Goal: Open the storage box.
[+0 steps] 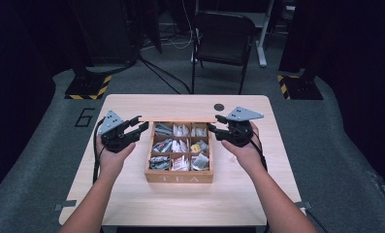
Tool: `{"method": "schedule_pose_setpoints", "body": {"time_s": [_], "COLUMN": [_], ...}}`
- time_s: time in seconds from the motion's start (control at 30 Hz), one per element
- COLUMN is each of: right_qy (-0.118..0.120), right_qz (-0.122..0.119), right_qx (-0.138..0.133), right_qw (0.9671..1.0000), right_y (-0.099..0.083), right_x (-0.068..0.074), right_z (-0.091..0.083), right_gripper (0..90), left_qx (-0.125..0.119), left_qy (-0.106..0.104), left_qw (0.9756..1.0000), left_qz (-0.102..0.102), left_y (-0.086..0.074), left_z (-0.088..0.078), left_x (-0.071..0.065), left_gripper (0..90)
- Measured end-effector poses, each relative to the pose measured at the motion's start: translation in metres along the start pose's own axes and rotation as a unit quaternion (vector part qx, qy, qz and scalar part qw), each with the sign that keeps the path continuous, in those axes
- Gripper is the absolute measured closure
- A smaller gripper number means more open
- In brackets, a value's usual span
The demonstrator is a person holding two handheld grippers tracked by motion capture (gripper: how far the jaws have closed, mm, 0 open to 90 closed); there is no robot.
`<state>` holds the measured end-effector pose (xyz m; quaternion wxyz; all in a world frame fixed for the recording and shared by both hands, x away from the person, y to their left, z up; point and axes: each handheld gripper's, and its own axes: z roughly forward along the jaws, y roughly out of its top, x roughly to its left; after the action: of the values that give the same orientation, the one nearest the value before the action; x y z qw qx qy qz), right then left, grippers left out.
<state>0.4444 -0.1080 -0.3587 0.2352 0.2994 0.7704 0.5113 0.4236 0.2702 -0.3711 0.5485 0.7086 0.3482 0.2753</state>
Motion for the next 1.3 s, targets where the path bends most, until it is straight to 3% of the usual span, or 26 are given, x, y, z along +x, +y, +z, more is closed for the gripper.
{"method": "schedule_pose_setpoints", "body": {"time_s": [0.23, 0.4, 0.53, 0.7, 1.03, 1.3], "right_qy": [-0.007, -0.016, -0.018, -0.025, -0.024, -0.02], "right_qz": [0.002, -0.011, 0.001, -0.005, 0.009, 0.034], "right_qx": [0.007, 0.005, 0.006, 0.012, 0.014, 0.01], "right_qw": [1.0, 0.9998, 0.9998, 0.9996, 0.9996, 0.9992], "right_y": [0.003, 0.01, 0.013, 0.018, 0.026, 0.03], "right_x": [-0.004, -0.005, -0.007, -0.009, -0.017, -0.023], "right_z": [0.003, 0.007, 0.009, 0.01, 0.014, 0.018], "right_gripper": [52.5, 55.4, 56.0, 58.1, 58.9, 58.4], "left_qx": [0.001, -0.003, 0.002, 0.003, 0.003, 0.006], "left_qy": [0.0, -0.002, -0.001, 0.0, 0.001, 0.003], "left_qw": [1.0, 1.0, 1.0, 1.0, 1.0, 1.0], "left_qz": [-0.001, -0.005, -0.001, -0.001, 0.001, 0.003], "left_y": [0.005, 0.007, 0.011, 0.017, 0.026, 0.032], "left_z": [0.003, 0.005, 0.006, 0.01, 0.016, 0.022], "left_x": [0.003, 0.005, 0.007, 0.01, 0.017, 0.021], "left_gripper": [60.9, 60.9, 61.0, 61.1, 61.4, 61.3]}}
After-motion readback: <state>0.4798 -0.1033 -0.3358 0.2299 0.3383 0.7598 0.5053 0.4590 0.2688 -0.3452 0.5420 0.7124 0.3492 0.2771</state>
